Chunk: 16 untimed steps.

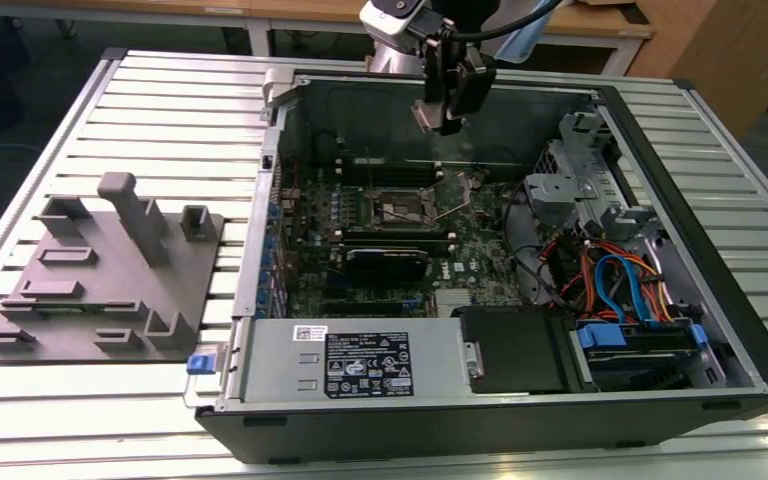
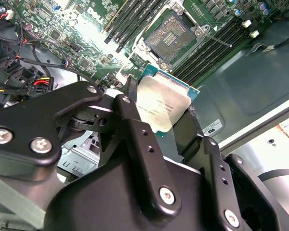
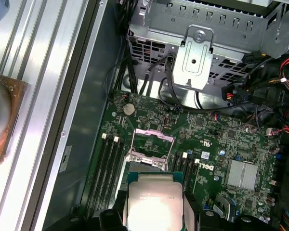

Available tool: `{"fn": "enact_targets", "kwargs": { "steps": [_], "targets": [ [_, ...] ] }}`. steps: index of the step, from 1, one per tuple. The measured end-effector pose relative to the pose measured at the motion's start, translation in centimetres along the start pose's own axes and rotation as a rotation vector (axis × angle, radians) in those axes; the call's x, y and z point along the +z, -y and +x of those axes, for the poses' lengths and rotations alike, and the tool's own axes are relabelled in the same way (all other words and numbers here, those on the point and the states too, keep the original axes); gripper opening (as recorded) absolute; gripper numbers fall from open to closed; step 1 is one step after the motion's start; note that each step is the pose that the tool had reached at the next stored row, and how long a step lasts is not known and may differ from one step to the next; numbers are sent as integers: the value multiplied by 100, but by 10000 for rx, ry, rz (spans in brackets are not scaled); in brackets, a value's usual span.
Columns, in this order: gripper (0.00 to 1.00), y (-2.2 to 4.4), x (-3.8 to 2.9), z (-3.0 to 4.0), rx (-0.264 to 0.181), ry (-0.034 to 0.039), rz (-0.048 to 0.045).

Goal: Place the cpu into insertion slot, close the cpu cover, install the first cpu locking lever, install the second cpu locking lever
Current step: 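Place the cpu into insertion slot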

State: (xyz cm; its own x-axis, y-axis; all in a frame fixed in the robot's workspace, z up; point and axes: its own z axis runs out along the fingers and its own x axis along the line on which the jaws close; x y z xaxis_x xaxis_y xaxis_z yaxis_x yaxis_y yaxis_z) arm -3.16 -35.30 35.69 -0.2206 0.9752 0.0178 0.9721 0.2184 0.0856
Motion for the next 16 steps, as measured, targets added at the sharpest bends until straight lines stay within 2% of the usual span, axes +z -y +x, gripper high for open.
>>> {"fn": "enact_targets", "kwargs": {
  "steps": [9,16],
  "targets": [
    [54,0,4,0,307,26,-6],
    [54,1,11,0,1057,92,-18]
  ]
}}
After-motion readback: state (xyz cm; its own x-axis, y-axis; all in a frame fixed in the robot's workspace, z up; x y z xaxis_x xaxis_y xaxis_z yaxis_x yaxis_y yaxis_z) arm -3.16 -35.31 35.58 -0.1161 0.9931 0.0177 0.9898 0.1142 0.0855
